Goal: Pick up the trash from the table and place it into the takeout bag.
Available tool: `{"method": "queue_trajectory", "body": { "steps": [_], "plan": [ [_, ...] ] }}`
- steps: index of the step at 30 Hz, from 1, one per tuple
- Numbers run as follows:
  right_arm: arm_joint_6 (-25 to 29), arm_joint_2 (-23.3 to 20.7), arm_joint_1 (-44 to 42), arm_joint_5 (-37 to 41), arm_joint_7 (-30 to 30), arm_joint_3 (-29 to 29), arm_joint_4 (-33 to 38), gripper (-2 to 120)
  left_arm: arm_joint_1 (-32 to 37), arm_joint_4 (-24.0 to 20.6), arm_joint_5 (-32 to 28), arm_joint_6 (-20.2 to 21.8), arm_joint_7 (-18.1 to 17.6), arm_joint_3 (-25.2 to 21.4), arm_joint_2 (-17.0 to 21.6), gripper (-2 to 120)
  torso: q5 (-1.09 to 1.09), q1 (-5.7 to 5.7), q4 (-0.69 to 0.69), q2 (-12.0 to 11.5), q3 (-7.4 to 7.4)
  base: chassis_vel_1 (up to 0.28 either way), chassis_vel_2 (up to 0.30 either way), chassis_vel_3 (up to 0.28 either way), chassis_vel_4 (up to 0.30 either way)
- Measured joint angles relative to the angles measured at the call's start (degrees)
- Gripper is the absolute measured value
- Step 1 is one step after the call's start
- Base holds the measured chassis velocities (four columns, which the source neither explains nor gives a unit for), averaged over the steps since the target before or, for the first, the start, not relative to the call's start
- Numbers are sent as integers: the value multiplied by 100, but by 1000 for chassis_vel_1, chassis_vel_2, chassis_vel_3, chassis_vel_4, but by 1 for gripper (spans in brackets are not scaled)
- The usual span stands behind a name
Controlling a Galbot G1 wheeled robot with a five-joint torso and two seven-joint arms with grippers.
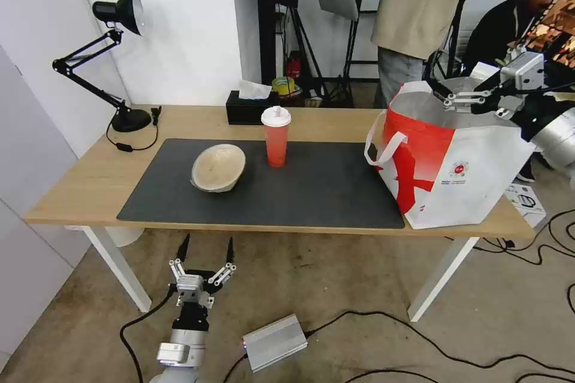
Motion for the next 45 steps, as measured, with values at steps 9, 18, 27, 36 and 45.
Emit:
{"method": "queue_trajectory", "body": {
  "steps": [9,18,27,36,45],
  "plan": [
    [20,735,-243,-175,161,-42,383,100,126,-114,22,-30,-1,-152,-140,100,0,0,0,0,0,0,0,0,0],
    [144,1525,-876,-547,273,130,732,100,73,-138,18,-31,-9,-194,-141,100,-1,0,-1,0,0,0,0,0,0],
    [572,2500,-1765,-1358,239,264,1042,100,27,-173,8,-18,-13,-224,-134,100,0,0,-1,0,0,0,0,0,0],
    [999,3252,-2456,-2079,80,388,1225,100,-22,-230,1,-1,-14,-254,-122,100,-1,-1,0,0,0,0,0,0,0],
    [1486,4119,-3366,-2456,-91,575,1196,100,2,-289,1,1,-9,-258,-109,100,0,-1,-1,0,0,0,0,0,0]
  ]
}}
